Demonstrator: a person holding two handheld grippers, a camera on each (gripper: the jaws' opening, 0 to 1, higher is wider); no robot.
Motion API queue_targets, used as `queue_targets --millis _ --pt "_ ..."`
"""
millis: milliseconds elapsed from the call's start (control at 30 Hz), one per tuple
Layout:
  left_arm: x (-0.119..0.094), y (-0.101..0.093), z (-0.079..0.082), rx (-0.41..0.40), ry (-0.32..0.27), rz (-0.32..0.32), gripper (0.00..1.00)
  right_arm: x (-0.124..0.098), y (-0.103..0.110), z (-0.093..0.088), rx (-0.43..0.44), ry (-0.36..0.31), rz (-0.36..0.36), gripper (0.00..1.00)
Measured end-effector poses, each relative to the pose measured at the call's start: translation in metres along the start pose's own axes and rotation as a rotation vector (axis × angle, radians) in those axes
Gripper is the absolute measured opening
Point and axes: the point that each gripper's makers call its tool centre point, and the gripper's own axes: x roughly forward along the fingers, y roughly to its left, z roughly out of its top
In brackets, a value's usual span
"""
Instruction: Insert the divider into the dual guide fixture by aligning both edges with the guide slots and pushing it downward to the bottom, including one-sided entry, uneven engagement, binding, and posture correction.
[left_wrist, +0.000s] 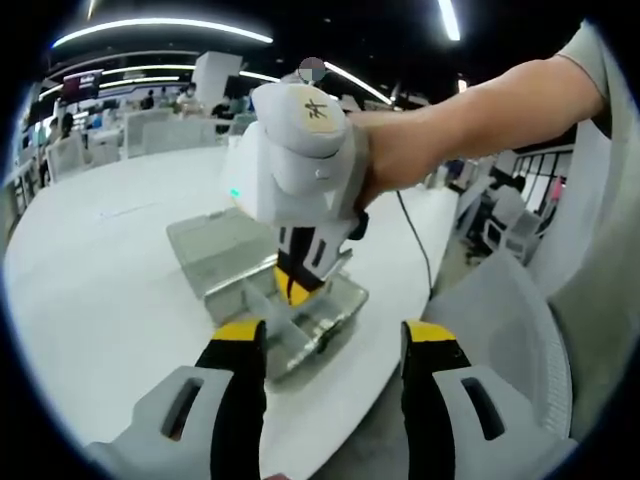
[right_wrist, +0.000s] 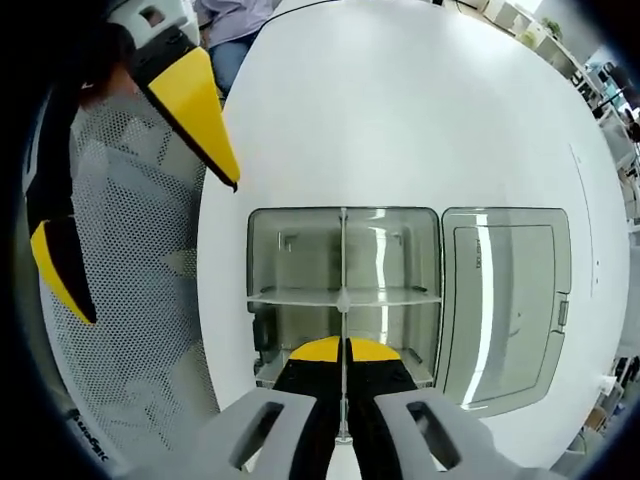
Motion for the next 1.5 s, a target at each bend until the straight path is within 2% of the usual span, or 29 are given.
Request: queue_targets --millis 1033,1300,1367,1433,1500 --pt "-0.002 -0.001 0.001 0.007 0.001 0.005 0.52 -0.002 0.002 0.000 -0.051 -0.004 -0.031 0.00" --pt "-0.004 0.000 -0.002 0.012 0.012 0.009 0.52 -0.004 0.001 -0.002 -0.061 -0.060 -0.050 0.00" --pt "-0.005 0.000 -0.002 0.013 0.017 0.009 0.53 -0.005 -0.003 -0.005 -0.055 -0.075 -0.067 0.04" --pt "-0.006 0.000 -0.003 0.015 0.020 0.010 0.53 -0.007 -0.002 -0.002 -0.028 -0.131 -0.066 0.05" --pt "-0.007 0.001 -0.002 0.014 0.020 0.013 0.53 -0.010 -0.002 -0.006 -0.018 -0.155 -0.072 0.07"
